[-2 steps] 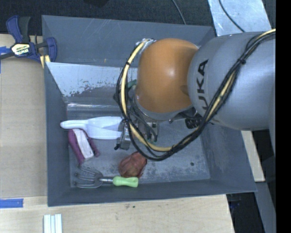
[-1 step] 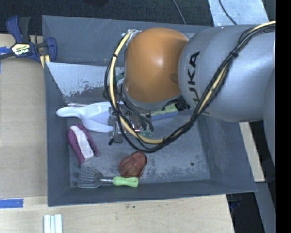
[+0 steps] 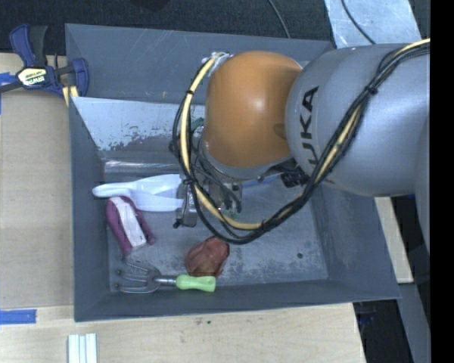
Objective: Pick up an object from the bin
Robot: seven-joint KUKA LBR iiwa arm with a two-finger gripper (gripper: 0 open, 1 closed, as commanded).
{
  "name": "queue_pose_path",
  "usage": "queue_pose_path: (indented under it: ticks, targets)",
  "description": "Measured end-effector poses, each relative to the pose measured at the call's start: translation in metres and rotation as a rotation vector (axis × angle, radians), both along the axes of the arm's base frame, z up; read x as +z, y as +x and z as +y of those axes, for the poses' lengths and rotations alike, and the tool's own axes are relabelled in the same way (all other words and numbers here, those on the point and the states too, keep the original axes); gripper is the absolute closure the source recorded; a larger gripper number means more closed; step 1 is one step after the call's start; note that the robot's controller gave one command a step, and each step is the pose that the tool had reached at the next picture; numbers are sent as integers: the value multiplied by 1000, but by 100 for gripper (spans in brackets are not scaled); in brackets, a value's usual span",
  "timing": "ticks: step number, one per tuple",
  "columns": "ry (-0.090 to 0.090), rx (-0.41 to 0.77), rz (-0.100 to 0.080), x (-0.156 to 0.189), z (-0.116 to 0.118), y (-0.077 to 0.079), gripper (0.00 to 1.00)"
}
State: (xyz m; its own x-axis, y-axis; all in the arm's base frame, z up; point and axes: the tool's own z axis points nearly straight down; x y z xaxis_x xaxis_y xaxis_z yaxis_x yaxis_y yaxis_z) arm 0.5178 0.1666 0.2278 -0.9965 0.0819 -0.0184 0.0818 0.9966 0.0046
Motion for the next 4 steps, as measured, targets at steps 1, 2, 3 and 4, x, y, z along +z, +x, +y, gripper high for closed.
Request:
queue_pose_path:
  ticks: [1, 2, 3, 4]
  targets:
    - [-1, -88, 7, -50, 19, 1, 100]
    - [-1, -57, -1, -52, 15, 1, 100]
    - [2, -208, 2, -75, 12, 16, 100]
    - [4, -215, -4, -85, 10, 13, 100]
